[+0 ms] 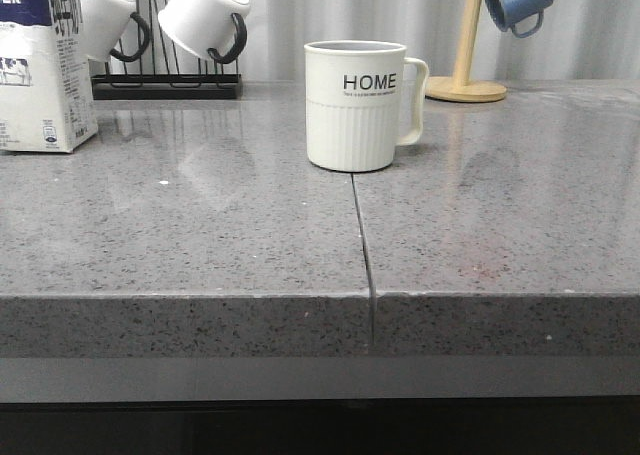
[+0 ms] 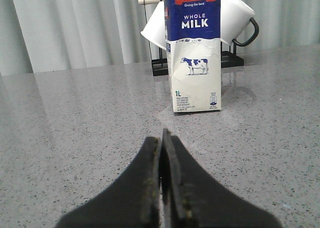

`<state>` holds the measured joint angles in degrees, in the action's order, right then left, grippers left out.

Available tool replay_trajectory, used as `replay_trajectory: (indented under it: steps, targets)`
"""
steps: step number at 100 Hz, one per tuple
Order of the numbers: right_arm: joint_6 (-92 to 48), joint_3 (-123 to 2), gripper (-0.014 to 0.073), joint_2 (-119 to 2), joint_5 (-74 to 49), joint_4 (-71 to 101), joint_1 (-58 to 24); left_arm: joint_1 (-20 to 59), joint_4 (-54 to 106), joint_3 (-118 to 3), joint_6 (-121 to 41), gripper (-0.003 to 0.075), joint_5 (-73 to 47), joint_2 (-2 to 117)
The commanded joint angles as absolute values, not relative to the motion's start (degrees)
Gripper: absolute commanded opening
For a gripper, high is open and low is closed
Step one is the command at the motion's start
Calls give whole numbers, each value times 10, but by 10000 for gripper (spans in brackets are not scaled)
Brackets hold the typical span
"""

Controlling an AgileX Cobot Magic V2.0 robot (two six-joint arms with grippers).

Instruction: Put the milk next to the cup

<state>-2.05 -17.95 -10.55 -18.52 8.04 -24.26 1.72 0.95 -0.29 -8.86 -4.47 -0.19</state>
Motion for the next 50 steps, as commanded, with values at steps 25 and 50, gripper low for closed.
replay_trajectory:
  steps: [25, 50]
  targets:
    - [-21, -195, -65, -109, -152, 77, -242, 17, -5, -34, -100, -20, 6, -11]
    - [-21, -195, -65, -109, -152, 77, -242, 18, -9, -166, -100, -20, -57, 95]
